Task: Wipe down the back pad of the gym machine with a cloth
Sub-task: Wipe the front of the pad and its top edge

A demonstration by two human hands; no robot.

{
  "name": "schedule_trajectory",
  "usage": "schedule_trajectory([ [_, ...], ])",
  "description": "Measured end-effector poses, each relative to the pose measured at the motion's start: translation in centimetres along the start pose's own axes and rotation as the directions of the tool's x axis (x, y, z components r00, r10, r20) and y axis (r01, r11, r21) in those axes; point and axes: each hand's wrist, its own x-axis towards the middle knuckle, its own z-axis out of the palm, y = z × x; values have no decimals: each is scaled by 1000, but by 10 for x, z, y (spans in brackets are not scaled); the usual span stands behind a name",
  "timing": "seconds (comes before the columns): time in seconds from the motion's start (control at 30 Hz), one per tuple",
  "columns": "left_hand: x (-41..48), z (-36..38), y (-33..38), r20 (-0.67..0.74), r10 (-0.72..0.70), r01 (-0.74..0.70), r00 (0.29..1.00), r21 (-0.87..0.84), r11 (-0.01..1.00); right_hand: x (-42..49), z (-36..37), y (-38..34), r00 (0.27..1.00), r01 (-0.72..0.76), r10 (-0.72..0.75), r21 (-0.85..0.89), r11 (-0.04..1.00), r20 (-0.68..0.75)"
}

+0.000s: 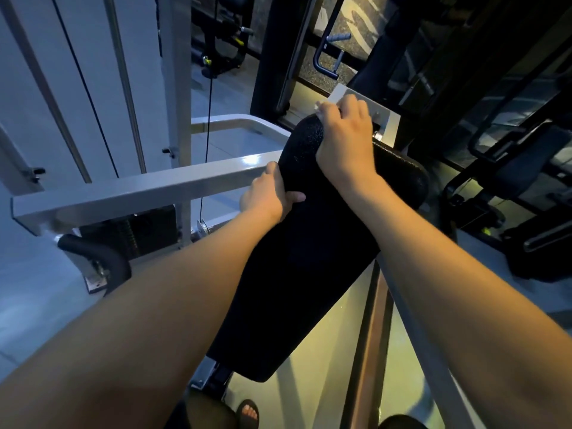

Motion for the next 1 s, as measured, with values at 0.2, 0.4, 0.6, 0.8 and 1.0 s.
schedule_trajectory([
  [0.2, -2, -6, -37, 133, 173, -121, 976, -329, 937, -24, 3, -12, 990, 136, -139, -122, 983, -17],
  [0.4, -21, -14, -65, 89, -18, 55, 996, -435, 899, -59, 34, -42, 936, 335, -323, -71, 939, 142],
  [0.6, -41, -33, -86, -14, -136, 108, 991, -528, 843, -60, 27, -39, 882, 415, -416, 51, 908, 221],
  [0.8, -46, -56, -22, 152, 41, 119, 987, -889, 442, -67, -7, -32, 973, -6, -114, 518, 855, 200],
  [1.0, -33, -48, -2, 155, -3, 142, 988, -899, 413, -78, -33, -16, 931, -53, -184, 616, 786, 314],
])
